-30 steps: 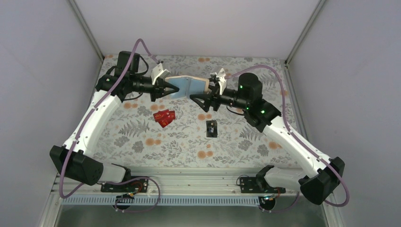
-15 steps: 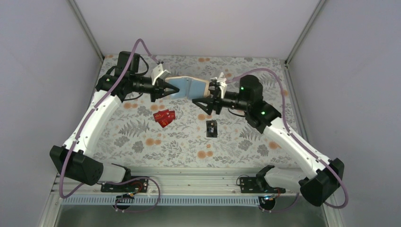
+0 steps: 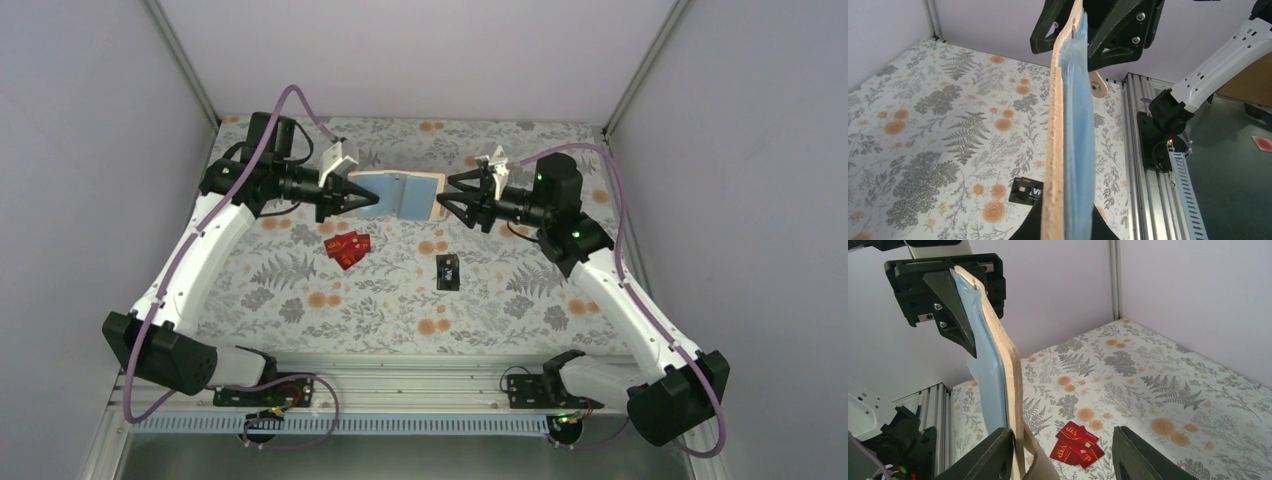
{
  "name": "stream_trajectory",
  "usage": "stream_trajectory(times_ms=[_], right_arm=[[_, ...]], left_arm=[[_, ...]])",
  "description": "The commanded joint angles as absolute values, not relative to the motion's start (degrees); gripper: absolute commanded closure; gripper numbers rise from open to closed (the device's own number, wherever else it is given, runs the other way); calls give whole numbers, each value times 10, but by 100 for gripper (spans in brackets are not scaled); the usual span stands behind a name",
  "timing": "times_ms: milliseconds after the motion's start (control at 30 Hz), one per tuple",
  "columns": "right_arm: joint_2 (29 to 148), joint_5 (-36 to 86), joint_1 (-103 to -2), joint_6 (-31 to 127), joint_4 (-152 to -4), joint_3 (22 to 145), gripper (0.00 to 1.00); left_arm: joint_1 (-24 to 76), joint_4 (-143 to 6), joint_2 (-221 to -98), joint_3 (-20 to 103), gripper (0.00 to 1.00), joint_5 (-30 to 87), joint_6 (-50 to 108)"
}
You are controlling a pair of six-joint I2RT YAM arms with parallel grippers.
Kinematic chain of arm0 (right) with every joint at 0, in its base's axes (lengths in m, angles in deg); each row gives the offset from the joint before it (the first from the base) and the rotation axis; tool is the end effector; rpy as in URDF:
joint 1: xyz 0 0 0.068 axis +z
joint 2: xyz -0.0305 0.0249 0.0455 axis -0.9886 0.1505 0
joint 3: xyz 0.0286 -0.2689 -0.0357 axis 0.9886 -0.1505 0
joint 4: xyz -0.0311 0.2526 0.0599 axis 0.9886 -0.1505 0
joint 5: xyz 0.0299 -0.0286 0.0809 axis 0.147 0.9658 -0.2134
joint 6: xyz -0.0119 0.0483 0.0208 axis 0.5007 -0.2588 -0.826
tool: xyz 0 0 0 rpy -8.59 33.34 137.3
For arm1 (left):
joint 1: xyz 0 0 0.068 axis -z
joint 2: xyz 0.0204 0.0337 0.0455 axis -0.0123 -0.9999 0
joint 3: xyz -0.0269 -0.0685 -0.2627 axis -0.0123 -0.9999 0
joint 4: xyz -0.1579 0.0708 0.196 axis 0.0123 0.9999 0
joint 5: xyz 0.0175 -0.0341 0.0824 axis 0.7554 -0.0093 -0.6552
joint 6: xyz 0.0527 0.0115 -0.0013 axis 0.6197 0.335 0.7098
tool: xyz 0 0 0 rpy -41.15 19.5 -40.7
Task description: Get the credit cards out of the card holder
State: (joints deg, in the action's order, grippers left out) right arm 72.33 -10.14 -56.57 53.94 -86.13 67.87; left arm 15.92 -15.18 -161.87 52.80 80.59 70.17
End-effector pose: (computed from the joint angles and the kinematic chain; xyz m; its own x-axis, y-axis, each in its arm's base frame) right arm 0.2199 0.1280 0.3701 -0.2189 -0.0866 -0.9719 -0.9026 0.3965 0.1680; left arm 0.2450 -0.1054 0.3927 -0.2185 0.3218 -0.9212 0.9721 0.1540 -0.1768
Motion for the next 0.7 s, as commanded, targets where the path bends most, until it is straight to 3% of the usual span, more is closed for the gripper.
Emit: stream_trajectory(times_ms=[0, 100, 333, 667], right_arm=[[714, -123, -579, 547, -864, 673, 48], [734, -109, -576, 537, -875, 687, 48], [731, -143, -556, 553, -863, 688, 32], [752, -122, -533, 539, -854, 704, 31]], left_arm=[[159, -149, -1608, 534, 98, 837, 721], [163, -152, -1609, 534, 98, 833, 717], [166, -158, -1613, 535, 98, 825, 707], [170, -160, -1615, 534, 98, 814, 702]])
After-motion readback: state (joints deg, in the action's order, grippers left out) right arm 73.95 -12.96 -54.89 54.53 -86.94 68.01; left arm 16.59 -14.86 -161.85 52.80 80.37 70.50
